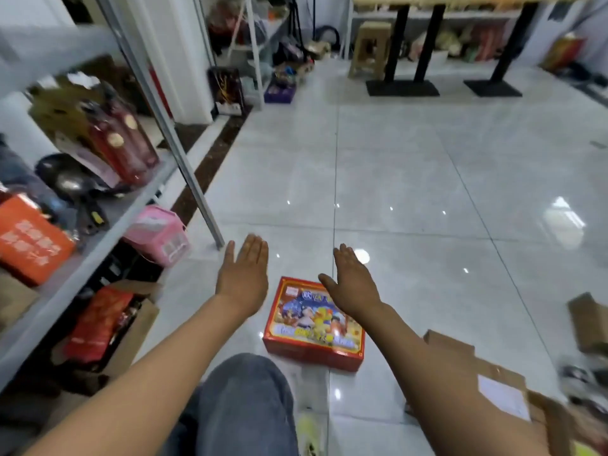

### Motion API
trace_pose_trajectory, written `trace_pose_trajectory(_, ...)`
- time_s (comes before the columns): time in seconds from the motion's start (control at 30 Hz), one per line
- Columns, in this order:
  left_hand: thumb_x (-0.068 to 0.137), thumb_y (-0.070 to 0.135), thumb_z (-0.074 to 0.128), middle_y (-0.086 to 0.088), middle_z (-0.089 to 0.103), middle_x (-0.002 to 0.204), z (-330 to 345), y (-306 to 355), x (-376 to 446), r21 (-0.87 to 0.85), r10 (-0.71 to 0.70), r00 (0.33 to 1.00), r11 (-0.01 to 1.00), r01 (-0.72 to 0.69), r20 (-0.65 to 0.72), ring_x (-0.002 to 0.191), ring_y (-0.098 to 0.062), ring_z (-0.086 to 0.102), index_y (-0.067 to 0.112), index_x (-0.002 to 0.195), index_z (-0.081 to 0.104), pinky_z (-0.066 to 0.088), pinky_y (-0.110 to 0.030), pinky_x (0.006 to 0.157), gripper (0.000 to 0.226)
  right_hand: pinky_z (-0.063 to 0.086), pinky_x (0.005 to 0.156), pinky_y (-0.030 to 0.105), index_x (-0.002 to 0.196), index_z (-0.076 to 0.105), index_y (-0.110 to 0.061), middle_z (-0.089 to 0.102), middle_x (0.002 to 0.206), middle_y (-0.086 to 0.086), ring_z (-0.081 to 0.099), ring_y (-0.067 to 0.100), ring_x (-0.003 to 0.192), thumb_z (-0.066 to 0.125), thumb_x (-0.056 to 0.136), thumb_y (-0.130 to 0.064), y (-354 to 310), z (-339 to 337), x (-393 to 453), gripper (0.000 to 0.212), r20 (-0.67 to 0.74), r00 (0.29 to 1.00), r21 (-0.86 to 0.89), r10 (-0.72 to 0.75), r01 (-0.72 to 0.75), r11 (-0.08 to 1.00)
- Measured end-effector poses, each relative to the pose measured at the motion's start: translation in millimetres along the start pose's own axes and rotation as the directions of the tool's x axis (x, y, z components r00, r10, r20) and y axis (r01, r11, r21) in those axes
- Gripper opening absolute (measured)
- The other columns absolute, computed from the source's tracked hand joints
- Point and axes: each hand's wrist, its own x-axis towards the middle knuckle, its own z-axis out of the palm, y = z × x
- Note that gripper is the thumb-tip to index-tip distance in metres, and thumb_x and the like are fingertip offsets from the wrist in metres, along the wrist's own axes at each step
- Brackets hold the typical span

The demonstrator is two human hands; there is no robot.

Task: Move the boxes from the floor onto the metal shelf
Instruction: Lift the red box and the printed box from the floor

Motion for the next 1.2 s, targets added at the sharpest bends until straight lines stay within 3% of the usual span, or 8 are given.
trace_pose_trajectory(0.23,0.101,0.029,0.028,-0.009,-0.003,0.161,100,-15,71,-0.037,0.114,0.985,0.993,-0.111,0.126,0.148,-0.021,-0.006,0.008,0.152,-0.003,-0.001,-0.048,0.119,0.064,0.016,0.119,0.033,0.154,0.018,-0.011,0.009,0.164,0.007,0.008,0.021,0.151,0.047,0.099,-0.041,46,102,37,0.07,0.073,0.973,-0.045,0.218,-0.215,0.976)
trace_pose_trajectory(0.43,0.099,0.025,0.032,-0.005,-0.003,0.161,191,21,121,-0.255,0.186,0.954,0.959,-0.124,0.234,0.148,-0.018,-0.006,0.01,0.153,-0.001,-0.001,-0.045,0.12,0.065,0.028,0.117,0.038,0.153,0.022,-0.012,0.017,0.162,0.005,0.014,0.022,0.15,0.05,0.097,-0.037,85,192,64,0.068,0.132,0.911,-0.005,0.39,-0.393,0.919)
trace_pose_trajectory(0.6,0.101,0.034,0.031,-0.004,0.005,0.161,265,45,148,-0.487,0.124,0.92,0.87,0.08,0.372,0.148,-0.018,0.001,0.011,0.153,0.007,0.007,-0.043,0.12,0.062,0.027,0.115,0.038,0.155,0.015,-0.013,0.011,0.164,0.005,0.009,0.021,0.151,0.043,0.099,-0.039,126,241,74,0.067,0.147,0.846,-0.042,0.512,-0.512,0.858)
trace_pose_trajectory(0.87,0.101,0.029,0.03,-0.006,0.002,0.161,368,81,138,-0.507,0.153,0.951,0.862,0.004,0.269,0.148,-0.021,-0.001,0.01,0.152,0.001,0.013,-0.039,0.12,0.062,0.023,0.117,0.044,0.155,0.015,-0.016,0.016,0.162,0.009,0.011,0.025,0.15,0.044,0.097,-0.048,171,297,65,0.072,0.207,0.711,0.054,0.672,-0.694,0.718)
trace_pose_trajectory(0.97,0.102,0.037,0.026,-0.007,0.01,0.16,385,90,143,-0.655,0.163,0.923,0.747,0.115,0.347,0.148,-0.023,0.008,0.009,0.153,0.006,0.021,-0.04,0.118,0.062,0.034,0.113,0.05,0.147,0.027,-0.008,0.029,0.155,0.017,0.03,0.034,0.143,0.058,0.091,-0.042,181,311,66,0.072,0.217,0.597,0.203,0.772,-0.801,0.563)
trace_pose_trajectory(1.07,0.099,0.042,0.034,-0.009,0.037,0.148,395,95,151,-0.748,0.121,0.889,0.596,0.291,0.442,0.132,-0.027,0.042,0.013,0.148,0.019,0.044,-0.044,0.101,0.058,0.05,0.096,0.049,0.131,0.038,-0.007,0.054,0.131,0.014,0.057,0.035,0.116,0.071,0.083,-0.029,186,315,69,0.062,0.269,0.489,0.397,0.83,-0.841,0.367)
trace_pose_trajectory(1.13,0.098,0.037,0.041,-0.005,0.053,0.129,395,101,160,-0.788,0.056,0.86,0.434,0.437,0.508,0.108,-0.026,0.057,0.017,0.136,0.033,0.05,-0.039,0.086,0.044,0.052,0.093,0.048,0.128,0.04,-0.007,0.058,0.124,0.013,0.061,0.035,0.111,0.078,0.077,-0.029,190,313,72,0.067,0.31,0.437,0.402,0.844,-0.865,0.3)
trace_pose_trajectory(1.2,0.094,0.024,0.051,-0.007,0.059,0.119,390,104,171,-0.757,0.017,0.77,0.201,0.622,0.638,0.099,-0.027,0.061,0.013,0.126,0.042,0.051,-0.037,0.082,0.035,0.054,0.091,0.05,0.126,0.044,-0.007,0.061,0.12,0.013,0.063,0.034,0.106,0.086,0.065,-0.033,195,310,74,0.078,0.364,0.368,0.36,0.855,-0.903,0.235)
